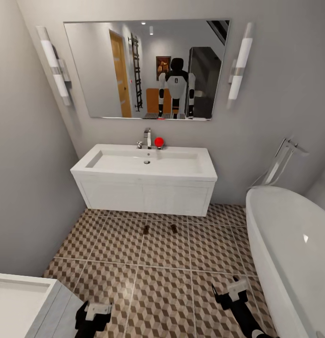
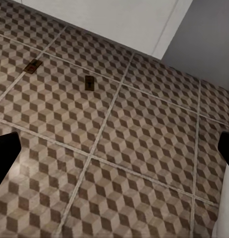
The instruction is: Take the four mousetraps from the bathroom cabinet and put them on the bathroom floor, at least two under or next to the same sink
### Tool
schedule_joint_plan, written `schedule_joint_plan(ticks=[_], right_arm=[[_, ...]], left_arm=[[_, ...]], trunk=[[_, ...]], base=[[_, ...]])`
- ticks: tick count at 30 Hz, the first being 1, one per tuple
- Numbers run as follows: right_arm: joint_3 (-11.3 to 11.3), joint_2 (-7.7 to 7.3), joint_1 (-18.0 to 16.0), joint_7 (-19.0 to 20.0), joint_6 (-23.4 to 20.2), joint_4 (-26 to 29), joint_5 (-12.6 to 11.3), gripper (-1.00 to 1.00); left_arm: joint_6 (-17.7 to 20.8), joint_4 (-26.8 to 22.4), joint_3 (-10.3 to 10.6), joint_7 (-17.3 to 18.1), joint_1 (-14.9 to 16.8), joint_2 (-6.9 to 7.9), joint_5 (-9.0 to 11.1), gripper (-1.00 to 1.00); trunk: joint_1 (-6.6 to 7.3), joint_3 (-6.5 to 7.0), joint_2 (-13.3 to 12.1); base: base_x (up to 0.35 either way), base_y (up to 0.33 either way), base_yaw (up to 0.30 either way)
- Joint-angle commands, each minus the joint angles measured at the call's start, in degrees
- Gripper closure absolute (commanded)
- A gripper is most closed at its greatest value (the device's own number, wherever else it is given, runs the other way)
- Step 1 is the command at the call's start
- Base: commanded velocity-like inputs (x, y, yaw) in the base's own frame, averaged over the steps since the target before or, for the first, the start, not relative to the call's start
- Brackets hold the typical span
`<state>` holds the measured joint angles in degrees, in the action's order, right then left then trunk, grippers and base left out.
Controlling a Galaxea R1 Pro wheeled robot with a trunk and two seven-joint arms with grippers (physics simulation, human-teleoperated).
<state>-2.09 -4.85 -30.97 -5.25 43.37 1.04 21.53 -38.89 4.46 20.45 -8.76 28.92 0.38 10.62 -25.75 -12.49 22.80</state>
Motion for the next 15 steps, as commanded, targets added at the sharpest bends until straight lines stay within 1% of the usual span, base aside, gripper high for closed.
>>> schedule_joint_plan(ticks=[1,7,11,15], right_arm=[[-0.2,0.0,0.01,-0.45,0.14,-0.07,0.62,-1.0],[-0.2,0.01,0.24,-0.57,0.14,-0.07,0.62,-1.0],[-0.2,0.08,0.29,-1.82,0.12,-0.07,0.62,-1.0],[-0.2,0.13,0.29,-2.11,0.11,-0.07,0.62,-1.0]], left_arm=[[-0.28,0.2,0.49,-0.15,0.07,-0.03,0.34,-1.0],[-0.23,0.2,0.52,-0.19,-0.03,-0.08,0.36,-1.0],[-0.15,0.2,0.55,-0.2,-0.09,-0.15,0.36,-1.0],[-0.14,0.2,0.55,-0.2,-0.09,-0.26,0.36,-1.0]], trunk=[[-0.03,-0.11,0.11],[-0.03,-0.11,0.11],[-0.03,-0.11,0.11],[-0.03,-0.11,0.11]], base=[[0.0,0.0,0.0],[0.0,0.0,0.0],[0.0,0.0,0.0],[0.0,0.0,0.0]])
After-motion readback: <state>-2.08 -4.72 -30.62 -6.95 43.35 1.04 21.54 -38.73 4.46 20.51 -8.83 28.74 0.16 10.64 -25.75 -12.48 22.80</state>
